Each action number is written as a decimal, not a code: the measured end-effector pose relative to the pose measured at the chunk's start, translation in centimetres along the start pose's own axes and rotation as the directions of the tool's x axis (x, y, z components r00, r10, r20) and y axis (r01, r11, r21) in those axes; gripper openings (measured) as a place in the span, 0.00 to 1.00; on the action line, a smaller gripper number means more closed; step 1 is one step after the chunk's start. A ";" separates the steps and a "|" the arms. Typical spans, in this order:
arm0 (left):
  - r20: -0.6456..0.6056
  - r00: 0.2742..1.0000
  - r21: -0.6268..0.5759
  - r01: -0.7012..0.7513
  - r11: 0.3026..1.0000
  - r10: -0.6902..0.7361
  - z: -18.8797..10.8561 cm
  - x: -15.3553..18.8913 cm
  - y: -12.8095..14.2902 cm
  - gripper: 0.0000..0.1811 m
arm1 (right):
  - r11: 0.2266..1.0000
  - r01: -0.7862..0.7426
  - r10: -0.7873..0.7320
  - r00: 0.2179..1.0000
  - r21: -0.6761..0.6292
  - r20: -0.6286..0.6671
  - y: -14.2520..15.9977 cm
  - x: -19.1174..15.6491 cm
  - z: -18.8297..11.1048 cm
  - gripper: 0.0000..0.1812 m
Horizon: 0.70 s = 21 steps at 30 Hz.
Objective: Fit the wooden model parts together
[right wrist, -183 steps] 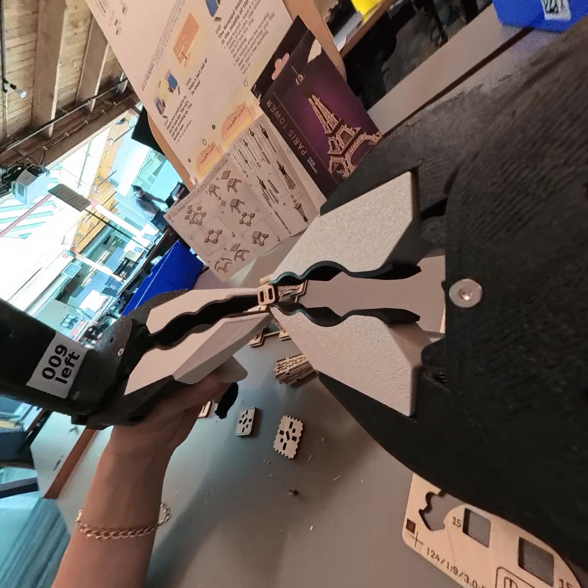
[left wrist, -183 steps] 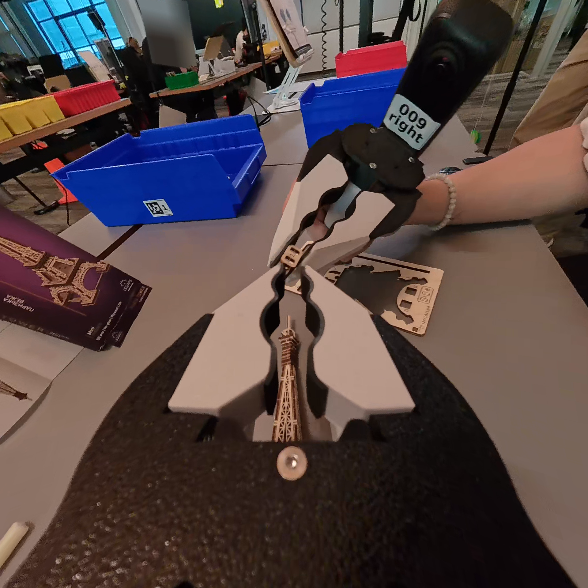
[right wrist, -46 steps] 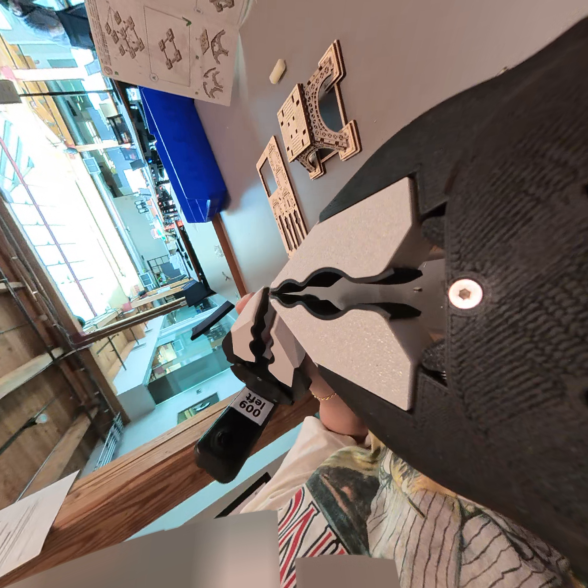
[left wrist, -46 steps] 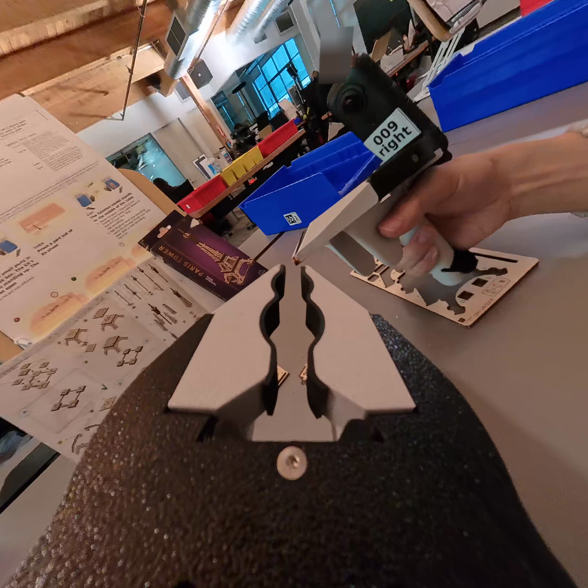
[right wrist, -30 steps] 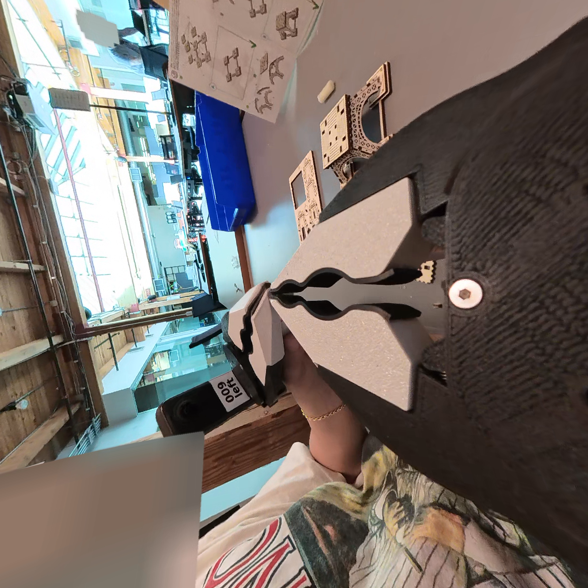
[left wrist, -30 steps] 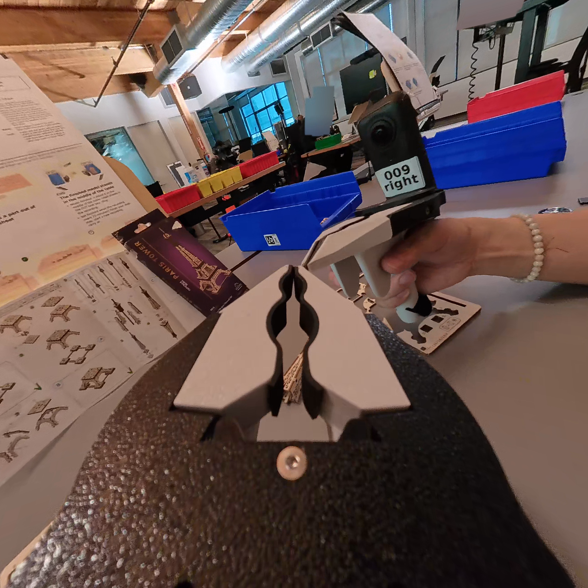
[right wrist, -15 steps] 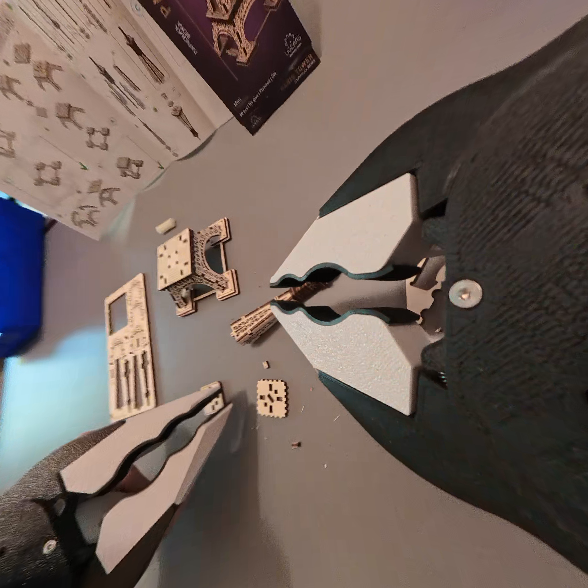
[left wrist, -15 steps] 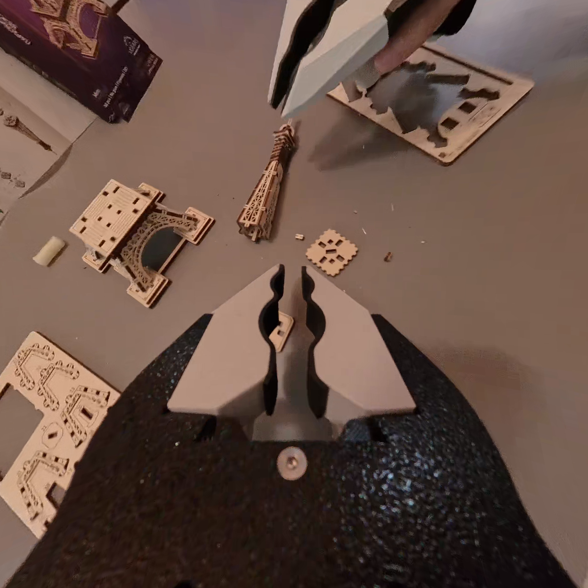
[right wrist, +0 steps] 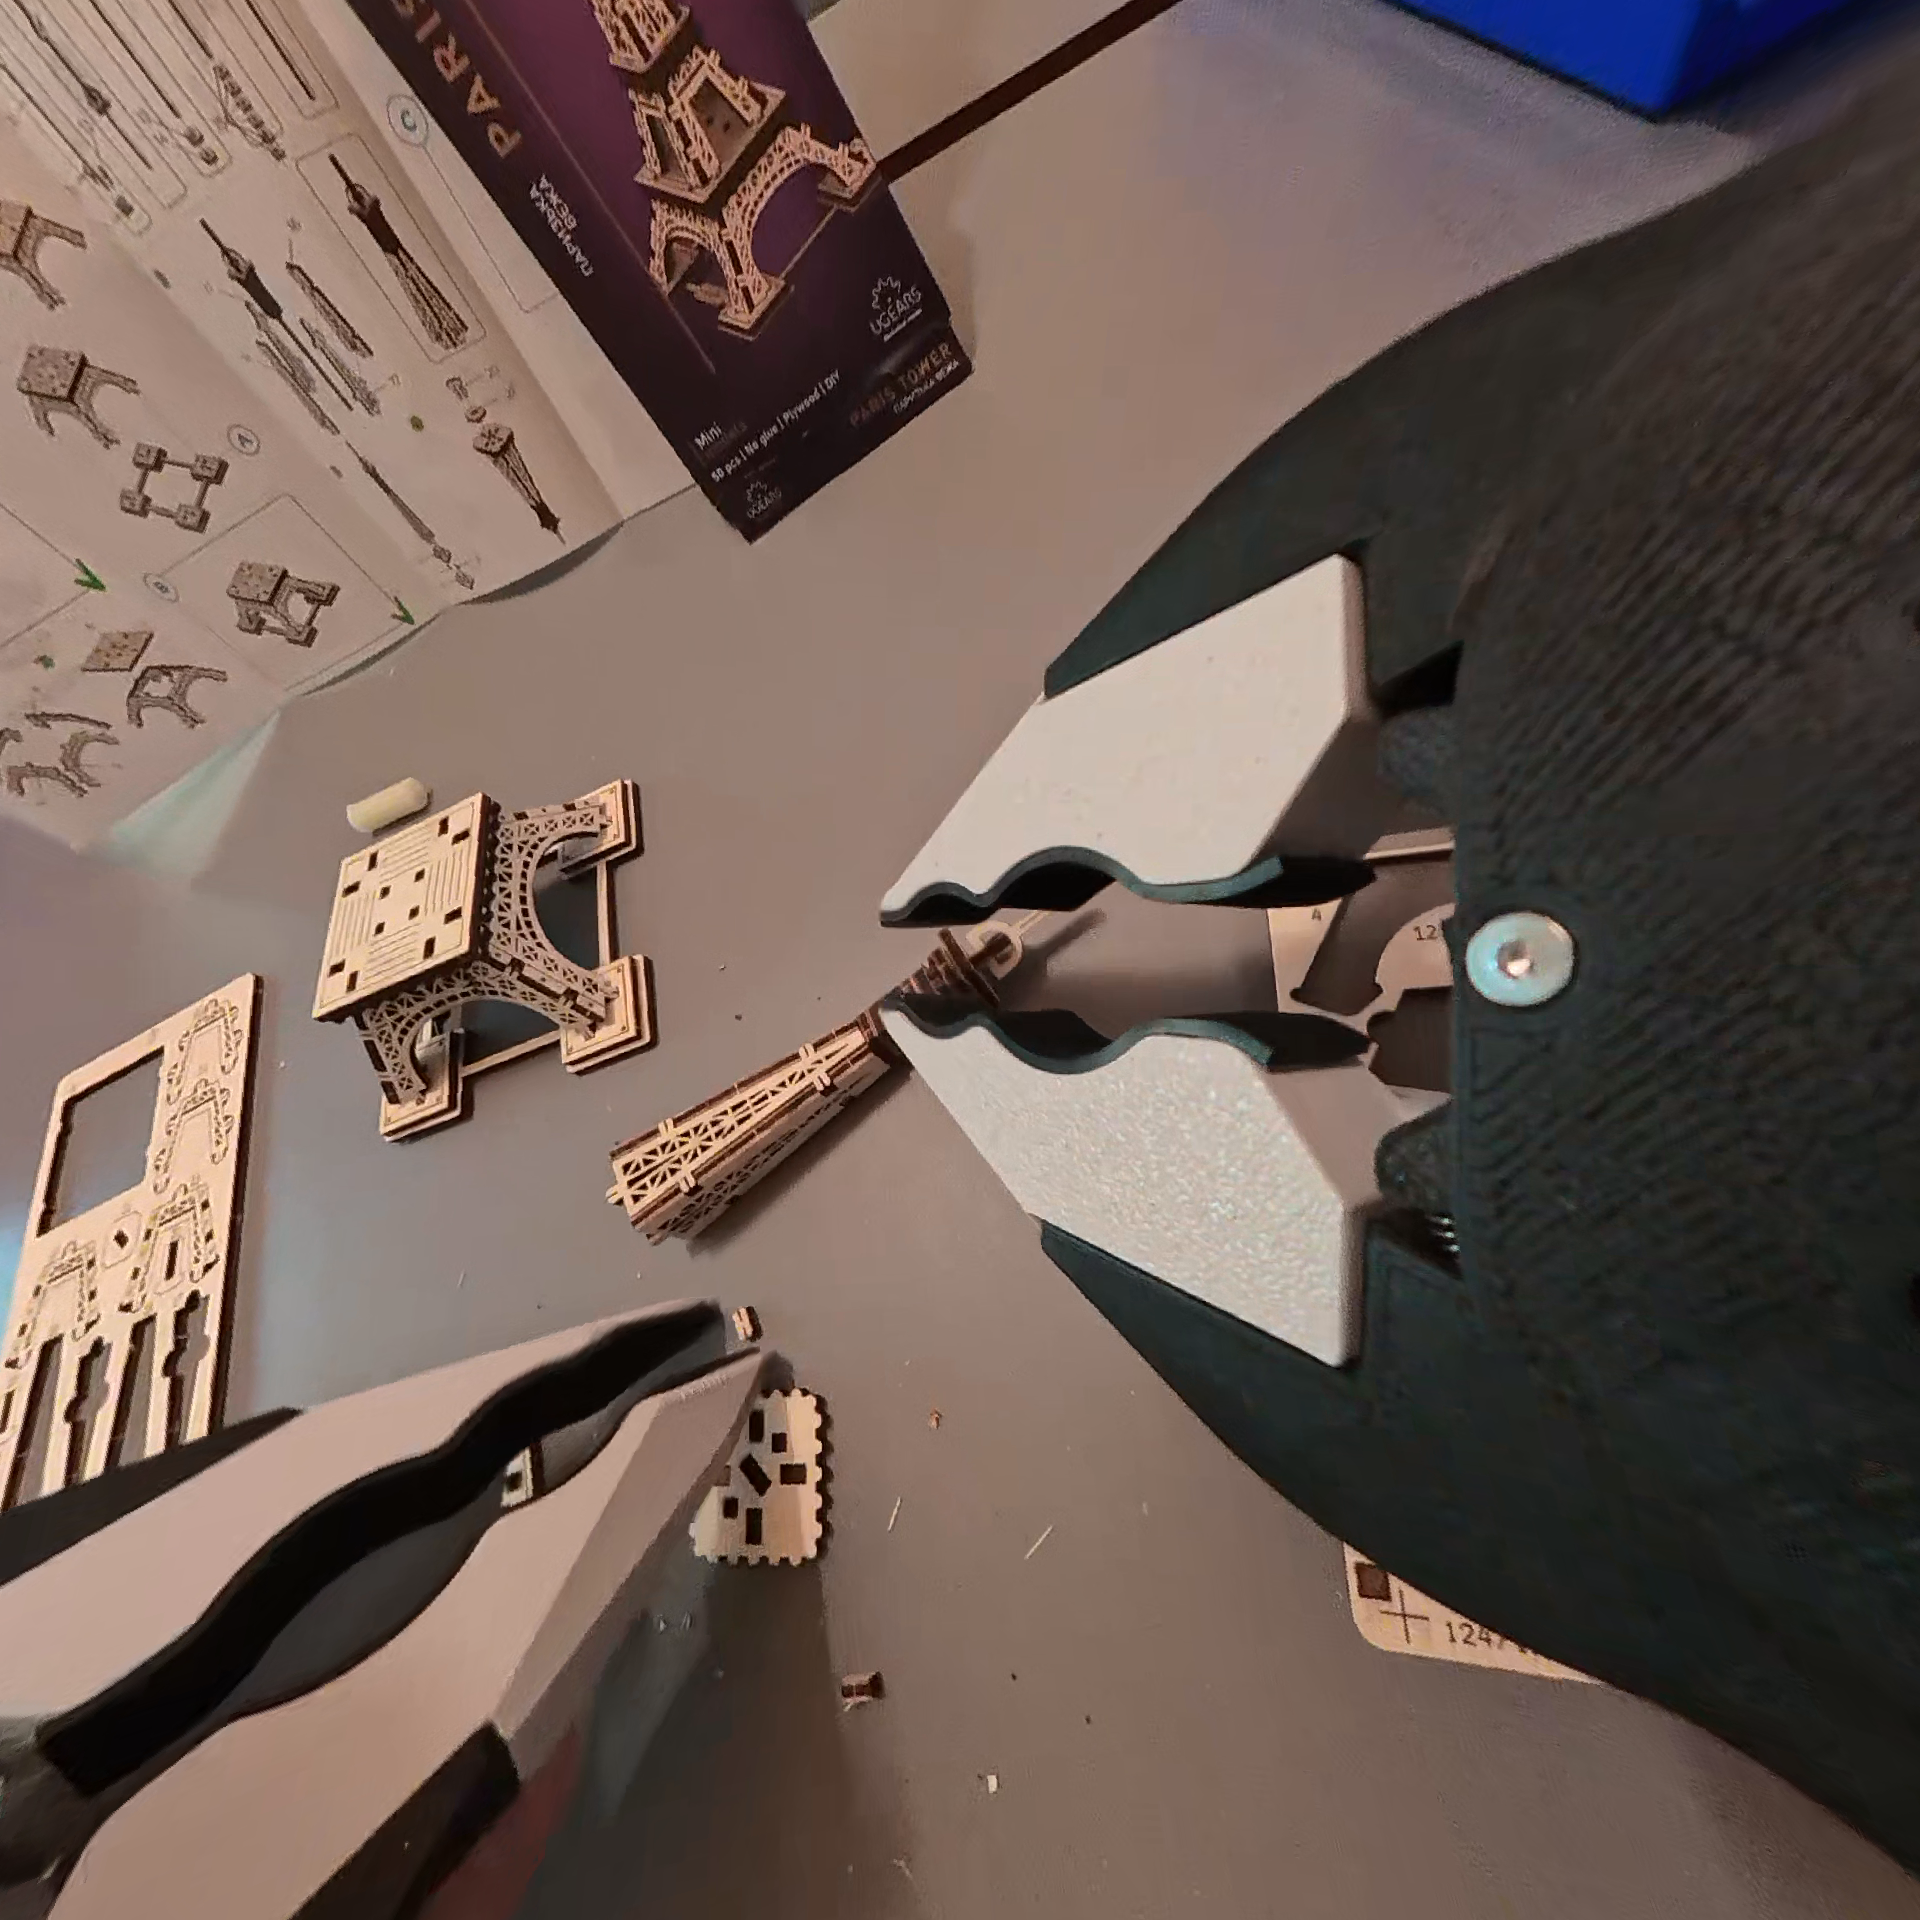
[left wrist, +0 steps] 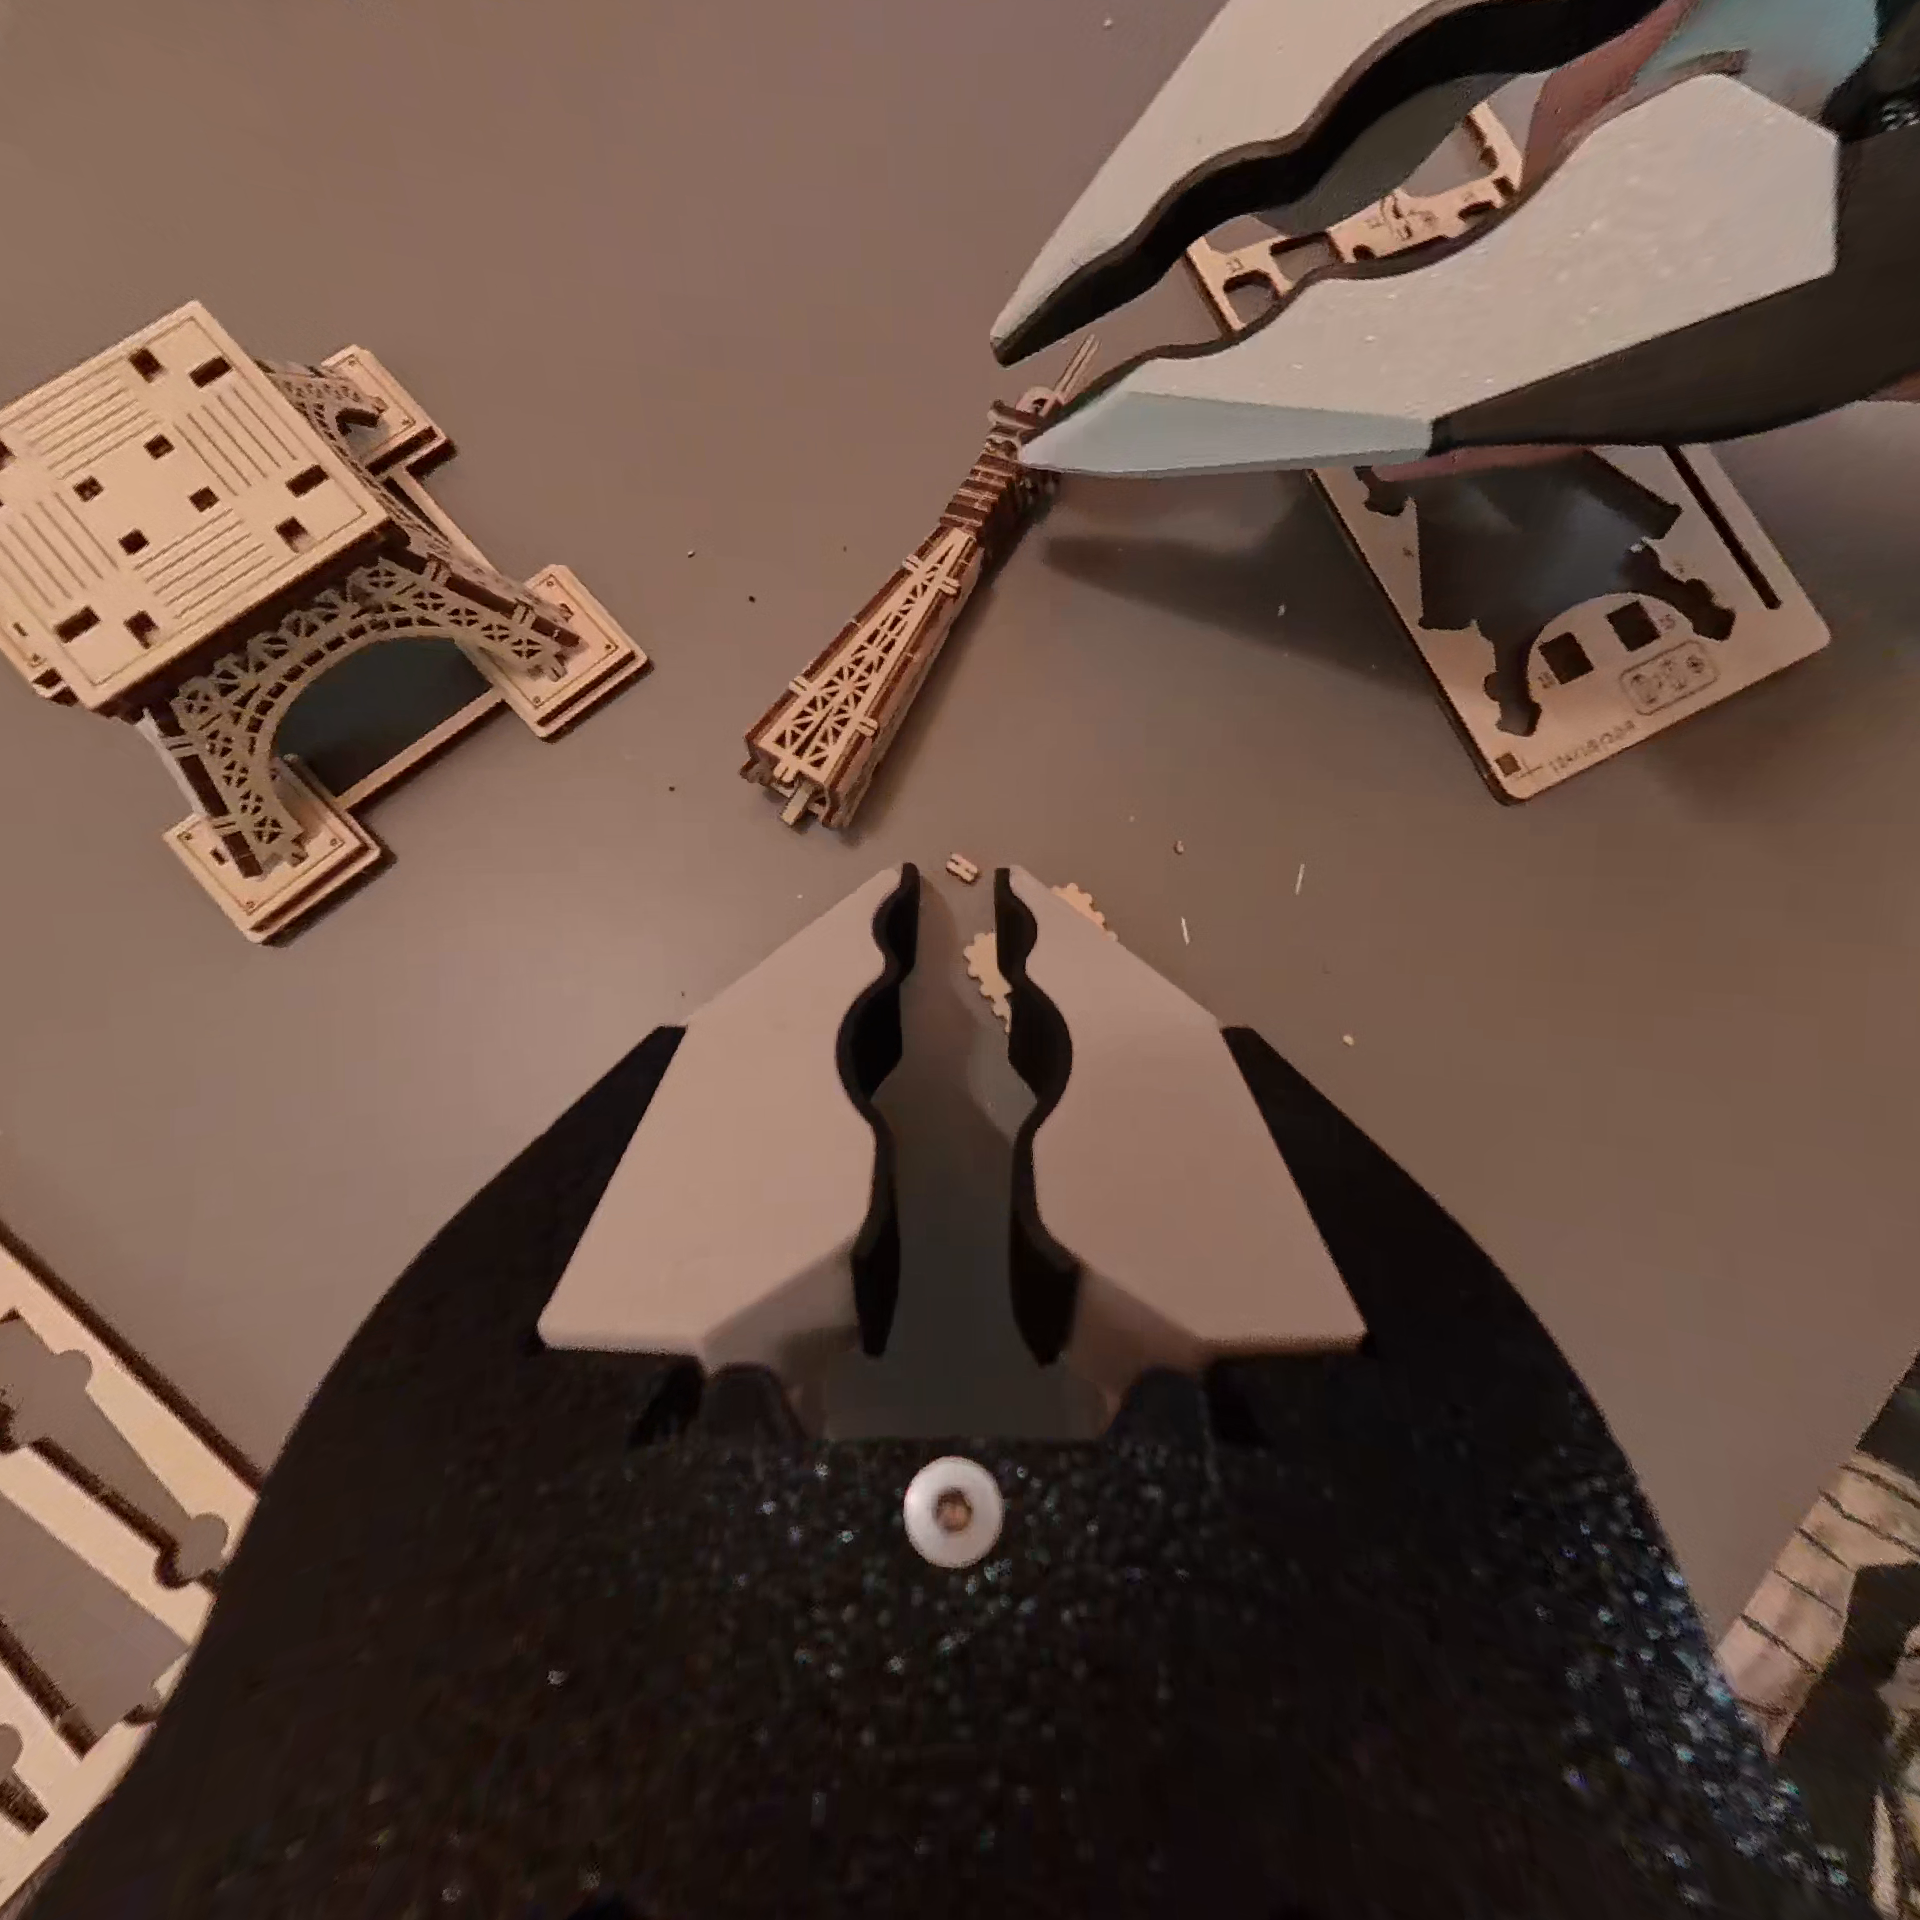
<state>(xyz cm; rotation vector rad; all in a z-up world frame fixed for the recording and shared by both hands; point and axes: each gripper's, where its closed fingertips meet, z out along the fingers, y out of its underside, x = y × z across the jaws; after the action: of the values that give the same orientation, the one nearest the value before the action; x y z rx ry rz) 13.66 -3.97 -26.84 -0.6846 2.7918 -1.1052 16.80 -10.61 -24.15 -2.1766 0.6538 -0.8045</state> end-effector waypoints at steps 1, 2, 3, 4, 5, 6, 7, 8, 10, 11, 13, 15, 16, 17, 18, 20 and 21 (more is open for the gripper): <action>0.001 1.000 -0.001 0.003 1.000 -0.003 0.1 0.0 -0.1 0.07 | 1.000 0.000 0.000 1.000 0.002 -0.002 0.0 0.0 -0.1 0.06; -0.005 1.000 -0.003 0.004 1.000 -0.004 0.2 0.1 -0.2 0.07 | 1.000 -0.001 0.001 1.000 0.006 -0.003 -0.1 0.1 -0.1 0.06; -0.011 1.000 -0.008 0.003 1.000 -0.003 0.4 0.3 -0.3 0.07 | 1.000 -0.007 0.007 1.000 0.008 -0.001 -0.2 0.1 -0.2 0.06; -0.016 1.000 -0.016 -0.005 1.000 0.005 0.5 0.4 -0.4 0.05 | 1.000 -0.015 0.015 1.000 0.012 0.001 -0.2 0.1 -0.2 0.06; -0.022 1.000 -0.025 -0.022 0.999 0.021 0.5 0.5 -0.4 0.04 | 1.000 -0.021 0.021 1.000 0.016 0.005 -0.2 0.2 -0.2 0.06; -0.021 0.999 -0.031 -0.043 0.999 0.043 0.5 0.5 -0.3 0.02 | 1.000 -0.025 0.025 1.000 0.019 0.011 -0.2 0.1 -0.2 0.06; -0.013 0.998 -0.038 -0.069 0.997 0.068 0.4 0.4 -0.3 0.01 | 0.999 -0.028 0.028 1.000 0.021 0.014 -0.2 0.1 -0.2 0.06; -0.001 0.995 -0.042 -0.099 0.994 0.099 0.3 0.2 -0.2 0.01 | 0.999 -0.031 0.031 0.999 0.020 0.013 -0.1 0.1 -0.2 0.06; 0.030 0.988 -0.021 -0.150 0.988 0.151 -0.2 -0.4 -0.4 0.01 | 0.999 -0.033 0.033 0.999 0.018 0.011 0.0 0.3 -0.2 0.06; 0.040 0.986 0.002 -0.160 0.987 0.159 -0.6 -0.6 -0.6 0.04 | 0.999 -0.034 0.034 0.999 0.020 0.009 -0.1 0.3 -0.3 0.06; 0.045 0.988 0.046 -0.147 0.988 0.145 -1.5 -0.8 -0.9 0.06 | 0.999 -0.039 0.039 0.999 0.024 0.008 -0.2 0.4 -0.4 0.06; 0.028 0.990 0.051 -0.137 0.989 0.135 -2.0 -0.6 -0.6 0.06 | 0.999 -0.041 0.041 0.999 0.029 0.008 -0.3 0.4 -0.4 0.06; 0.024 0.990 0.042 -0.141 0.989 0.140 -2.1 -0.5 -0.3 0.07 | 0.999 -0.040 0.040 0.999 0.031 0.009 -0.3 0.4 -0.4 0.05; 0.035 0.989 0.032 -0.145 0.989 0.144 -2.2 -0.6 0.1 0.07 | 0.999 -0.036 0.035 0.999 0.031 0.010 -0.3 0.3 -0.3 0.05; 0.053 0.989 0.019 -0.143 0.990 0.142 -2.1 -1.0 0.5 0.08 | 0.999 -0.030 0.030 0.999 0.028 0.012 -0.3 0.2 -0.3 0.05; 0.071 0.991 0.002 -0.115 0.993 0.114 -1.9 -1.5 1.2 0.07 | 1.000 -0.021 0.021 1.000 0.020 0.013 -0.2 0.1 -0.2 0.05; 0.064 0.994 0.006 -0.087 0.996 0.087 -1.8 -1.6 1.2 0.06 | 1.000 -0.019 0.018 1.000 0.018 0.015 -0.2 0.0 -0.1 0.05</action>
<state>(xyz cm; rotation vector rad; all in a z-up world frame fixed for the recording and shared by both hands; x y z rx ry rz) 14.25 -1.38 -26.49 -0.5807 2.7328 -1.0605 16.76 -10.53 -23.92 -2.1553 0.6557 -0.7809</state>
